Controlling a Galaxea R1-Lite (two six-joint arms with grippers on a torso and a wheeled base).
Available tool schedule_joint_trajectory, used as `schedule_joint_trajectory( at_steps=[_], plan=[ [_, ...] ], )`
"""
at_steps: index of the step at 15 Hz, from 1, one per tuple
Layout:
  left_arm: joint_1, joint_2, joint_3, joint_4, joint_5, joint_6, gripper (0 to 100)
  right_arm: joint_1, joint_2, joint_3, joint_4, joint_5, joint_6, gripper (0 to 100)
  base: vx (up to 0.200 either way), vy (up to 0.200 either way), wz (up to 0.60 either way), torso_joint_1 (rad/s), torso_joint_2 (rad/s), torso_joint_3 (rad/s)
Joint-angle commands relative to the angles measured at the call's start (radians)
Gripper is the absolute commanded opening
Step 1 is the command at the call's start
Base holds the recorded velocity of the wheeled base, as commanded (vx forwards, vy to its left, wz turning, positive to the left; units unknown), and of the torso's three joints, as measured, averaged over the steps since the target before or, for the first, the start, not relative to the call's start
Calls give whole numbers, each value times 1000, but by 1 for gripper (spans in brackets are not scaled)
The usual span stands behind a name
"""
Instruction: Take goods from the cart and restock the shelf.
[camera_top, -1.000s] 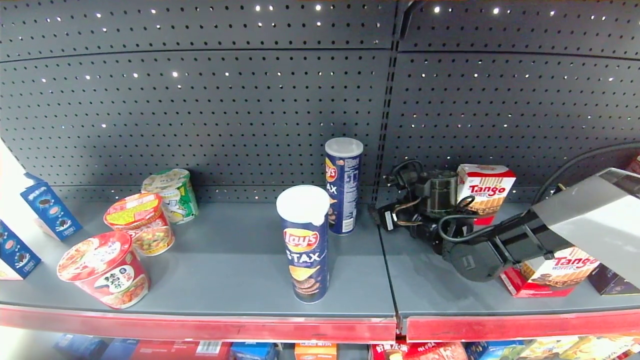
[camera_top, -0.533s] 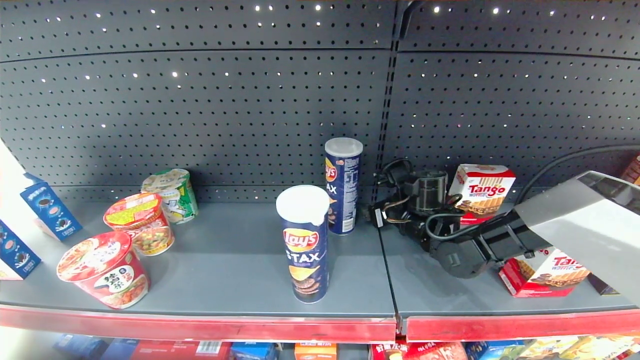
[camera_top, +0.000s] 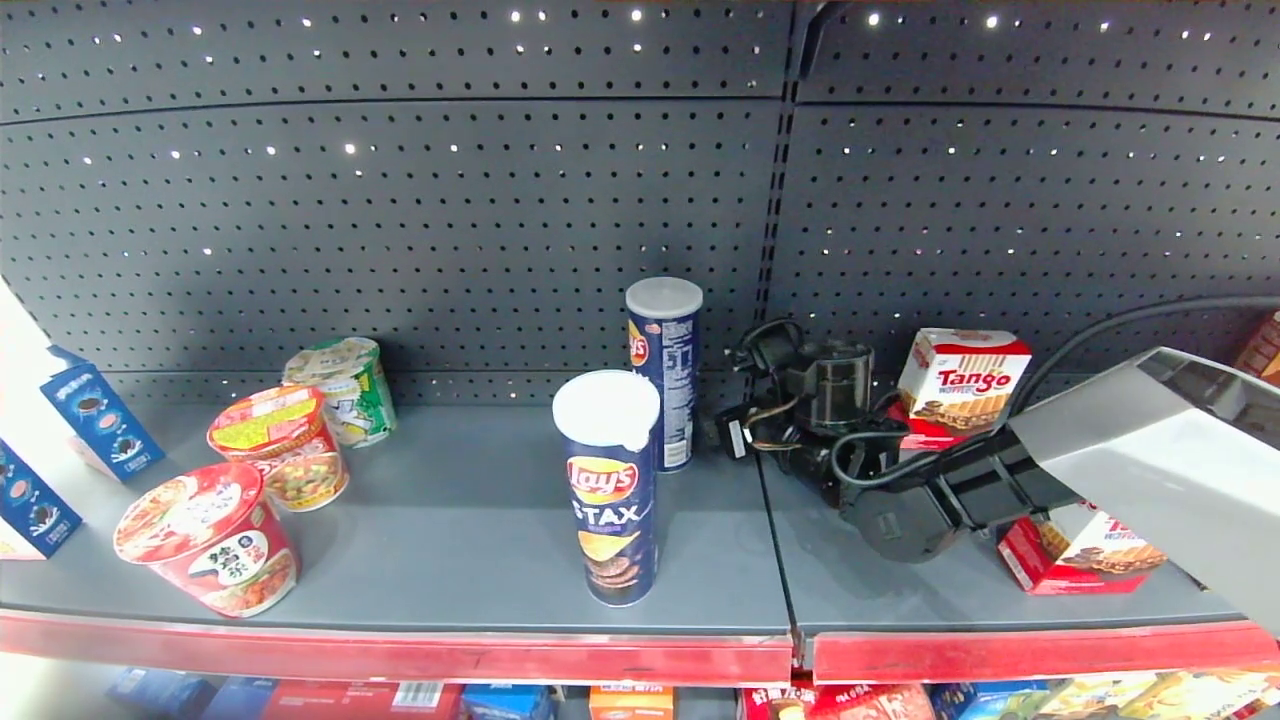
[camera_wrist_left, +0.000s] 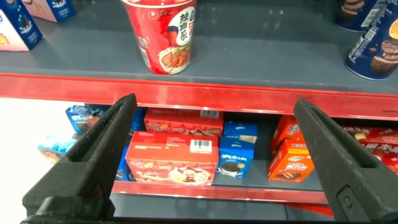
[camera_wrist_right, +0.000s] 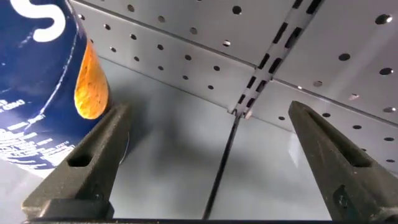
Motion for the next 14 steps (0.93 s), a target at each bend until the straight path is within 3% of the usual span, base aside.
schedule_joint_trajectory(
  at_steps=[1, 5, 10, 12, 14],
  plan=[
    [0, 1, 0, -1, 1, -1, 100, -7, -12, 11, -4, -6, 0, 100, 0, 0, 0, 0, 0, 0],
    [0, 1, 0, -1, -1, -6, 100, -13, -156, 96, 2, -6, -11, 100, 0, 0, 0, 0, 0, 0],
    [0, 1, 0, -1, -2, -9, 100, -7, -595, 475, 0, -119, -39, 100, 0, 0, 0, 0, 0, 0],
    [0, 1, 0, -1, -2, -9, 100, -58, -805, 683, -7, -125, -39, 100, 0, 0, 0, 0, 0, 0],
    [0, 1, 0, -1, -2, -9, 100, -144, -969, 789, -1, -118, -40, 100, 0, 0, 0, 0, 0, 0]
  ],
)
